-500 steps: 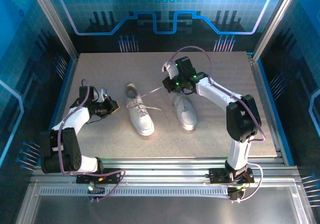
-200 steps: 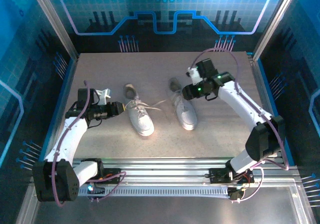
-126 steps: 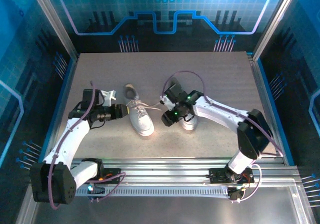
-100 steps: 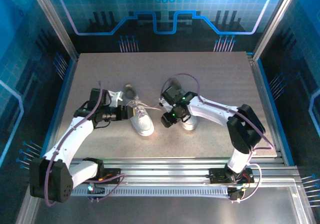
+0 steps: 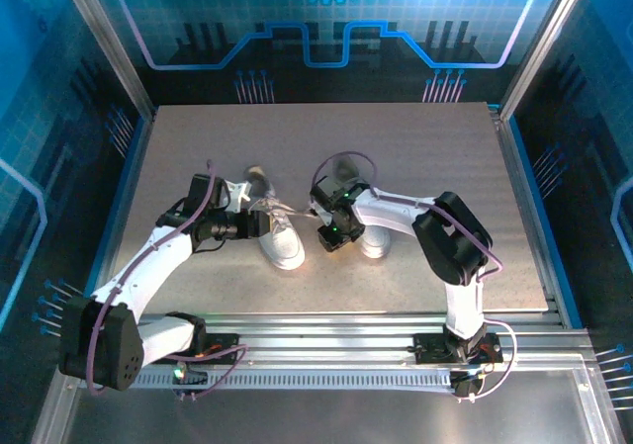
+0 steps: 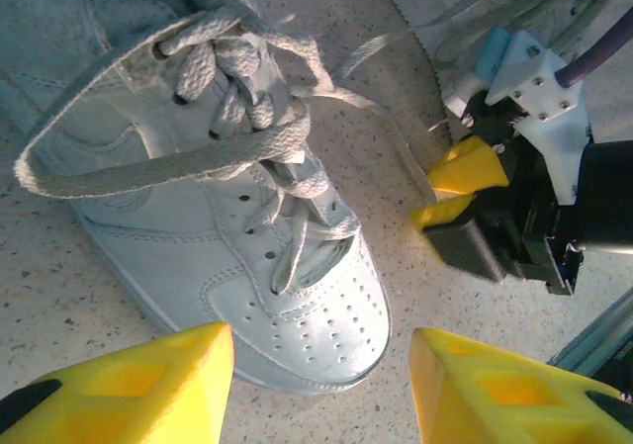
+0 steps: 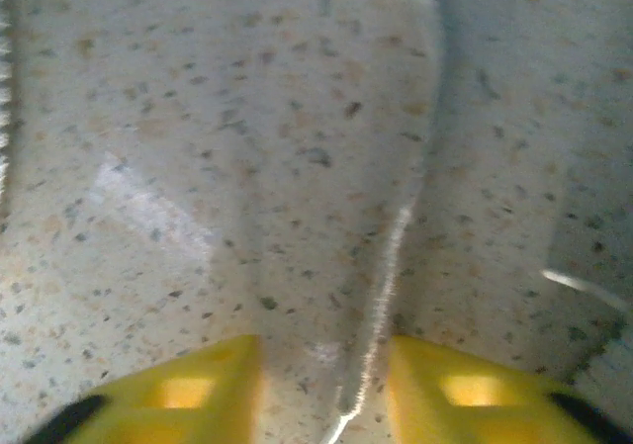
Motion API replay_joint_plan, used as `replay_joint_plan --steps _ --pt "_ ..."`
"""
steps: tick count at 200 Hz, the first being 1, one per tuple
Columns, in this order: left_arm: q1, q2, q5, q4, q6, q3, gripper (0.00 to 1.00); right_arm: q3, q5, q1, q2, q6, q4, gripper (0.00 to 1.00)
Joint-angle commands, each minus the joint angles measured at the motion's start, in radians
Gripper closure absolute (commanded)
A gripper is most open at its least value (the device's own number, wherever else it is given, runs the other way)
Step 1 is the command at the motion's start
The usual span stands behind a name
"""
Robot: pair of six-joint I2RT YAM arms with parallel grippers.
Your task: Tie the shoes
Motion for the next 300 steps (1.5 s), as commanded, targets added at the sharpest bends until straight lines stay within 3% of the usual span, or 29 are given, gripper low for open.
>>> replay_joint_plan --steps 1,14,60,97,141,181,240,300 --pt "-0.007 -0.026 -0.034 -0.037 0.034 0.048 0.48 -0.007 -0.053 -0.006 0.011 -0.012 0.007 0.87" --pt "-0.006 -0.045 -0.056 -0.054 0.054 0.059 0.48 -0.026 -0.065 -0.005 -0.033 -0.027 0.013 1.00" --pt "0.020 -0.193 -0.205 -0.046 0.118 0.066 0.37 0.038 -0.036 0.054 -0.268 -0.116 -0.096 1.00" --pt "0.143 -0.252 -0.182 -0.030 -0.131 0.059 0.40 0.155 -0.045 0.137 -0.380 -0.188 -0.131 1.00" --pt "0.271 -0.165 0.054 -0.002 -0.391 -0.013 0.40 0.242 -0.150 0.280 -0.406 -0.261 -0.087 1.00" --pt "0.269 -0.124 0.135 0.117 -0.508 -0.129 0.42 0.255 -0.217 0.394 -0.406 -0.329 -0.027 1.00" --pt "0.243 -0.010 0.148 0.310 -0.563 -0.209 0.53 0.187 -0.211 0.395 -0.377 -0.331 -0.005 1.00" --pt "0.122 0.149 0.098 0.381 -0.526 -0.210 0.51 0.180 -0.229 0.395 -0.372 -0.313 0.010 1.00"
